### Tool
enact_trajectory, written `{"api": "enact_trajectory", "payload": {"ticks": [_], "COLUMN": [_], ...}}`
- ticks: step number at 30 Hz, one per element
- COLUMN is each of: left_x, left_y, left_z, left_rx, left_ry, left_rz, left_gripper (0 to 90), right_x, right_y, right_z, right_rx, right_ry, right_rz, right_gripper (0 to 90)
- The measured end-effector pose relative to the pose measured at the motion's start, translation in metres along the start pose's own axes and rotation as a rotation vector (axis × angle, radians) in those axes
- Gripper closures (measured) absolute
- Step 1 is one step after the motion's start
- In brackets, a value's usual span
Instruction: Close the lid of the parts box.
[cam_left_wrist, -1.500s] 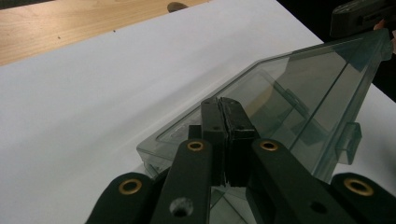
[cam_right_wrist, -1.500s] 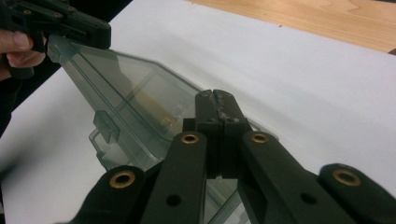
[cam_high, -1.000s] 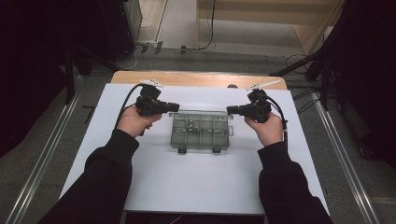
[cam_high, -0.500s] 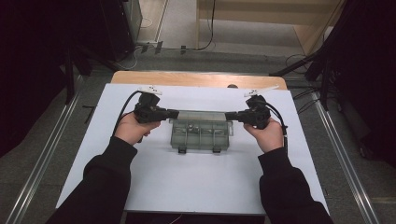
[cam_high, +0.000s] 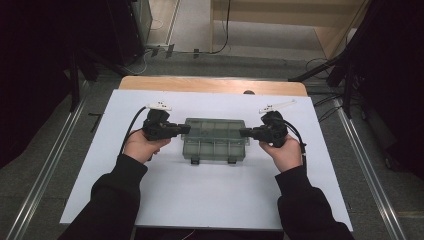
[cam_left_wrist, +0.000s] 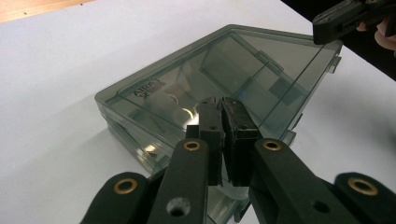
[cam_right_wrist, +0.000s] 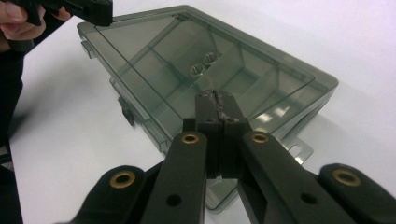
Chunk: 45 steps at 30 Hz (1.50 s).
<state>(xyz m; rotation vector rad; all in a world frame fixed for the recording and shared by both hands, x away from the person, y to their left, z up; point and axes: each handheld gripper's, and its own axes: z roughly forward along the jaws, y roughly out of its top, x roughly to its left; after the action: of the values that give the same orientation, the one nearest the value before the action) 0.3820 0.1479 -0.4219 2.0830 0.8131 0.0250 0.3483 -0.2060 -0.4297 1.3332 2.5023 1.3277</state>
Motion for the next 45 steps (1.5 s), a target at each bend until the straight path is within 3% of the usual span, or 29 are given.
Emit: {"api": "enact_trajectory", "payload": {"ticks": [11,27,34,40,45], "left_x": [-0.004,-0.007,-0.004,-0.009,-0.009], "left_y": [-0.015,-0.035,-0.041,-0.042,-0.046], "left_z": [0.002,0.013,0.019,0.021,0.025], "left_rx": [0.015,0.006,0.011,0.018,0.026], "left_ry": [0.005,0.024,0.019,0.038,0.039], "left_rz": [0.008,0.056,0.049,0.091,0.099], "left_gripper": [87.2,87.2,87.3,87.4,87.8], "right_x": [0.006,0.007,0.007,0.007,0.009], "right_y": [-0.018,-0.035,-0.038,-0.040,-0.044], "right_z": [0.003,0.015,0.021,0.024,0.029], "right_rx": [-0.011,0.012,0.033,0.025,0.038], "right_ry": [-0.018,-0.047,-0.060,-0.057,-0.074], "right_rz": [0.005,0.007,0.004,0.001,-0.024], "right_gripper": [90.0,90.0,90.0,90.0,90.0]}}
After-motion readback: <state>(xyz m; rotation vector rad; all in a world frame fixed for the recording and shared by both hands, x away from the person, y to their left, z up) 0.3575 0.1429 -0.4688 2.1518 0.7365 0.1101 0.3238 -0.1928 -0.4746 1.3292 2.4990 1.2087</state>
